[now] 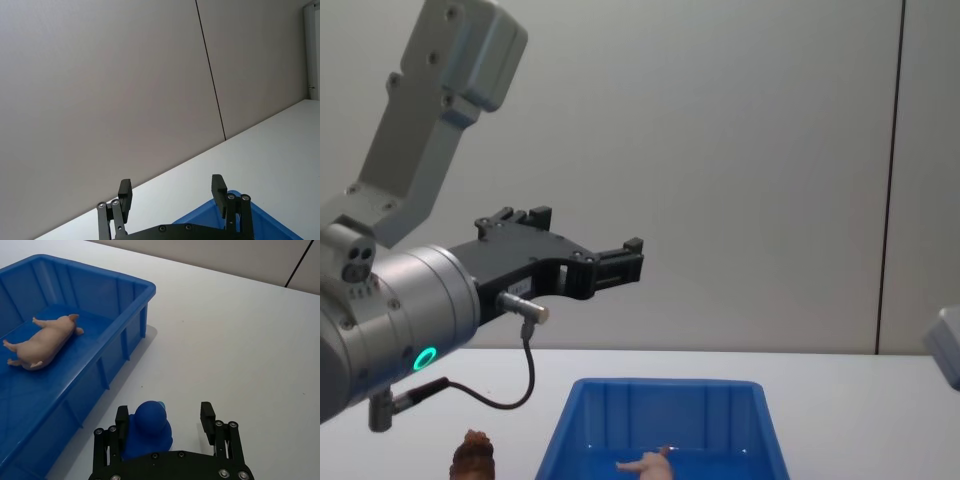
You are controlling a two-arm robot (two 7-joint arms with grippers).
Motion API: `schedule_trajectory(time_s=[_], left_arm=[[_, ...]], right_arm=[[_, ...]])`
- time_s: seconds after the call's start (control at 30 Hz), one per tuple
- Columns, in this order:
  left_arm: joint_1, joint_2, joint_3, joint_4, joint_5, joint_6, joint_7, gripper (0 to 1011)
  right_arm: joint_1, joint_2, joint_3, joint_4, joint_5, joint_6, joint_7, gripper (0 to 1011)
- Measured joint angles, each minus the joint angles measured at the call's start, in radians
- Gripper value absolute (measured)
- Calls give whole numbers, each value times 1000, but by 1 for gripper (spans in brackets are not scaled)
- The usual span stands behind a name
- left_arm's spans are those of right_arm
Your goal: Pick up the two dolls from the table and place them into the box.
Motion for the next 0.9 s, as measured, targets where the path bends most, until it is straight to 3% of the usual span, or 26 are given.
schedule_trajectory(time_s=[0.2, 0.63, 0.9], left_arm=[[0, 0, 0, 0, 0, 0, 0, 1001], [0, 0, 0, 0, 0, 0, 0, 1001], [0, 0, 0, 0, 0, 0, 0, 1001]], right_arm=[[9, -6, 0, 27, 0, -30, 14, 760], [22, -15, -6, 56, -5, -85, 41, 327], [22, -18, -8, 35, -7, -99, 45, 256]])
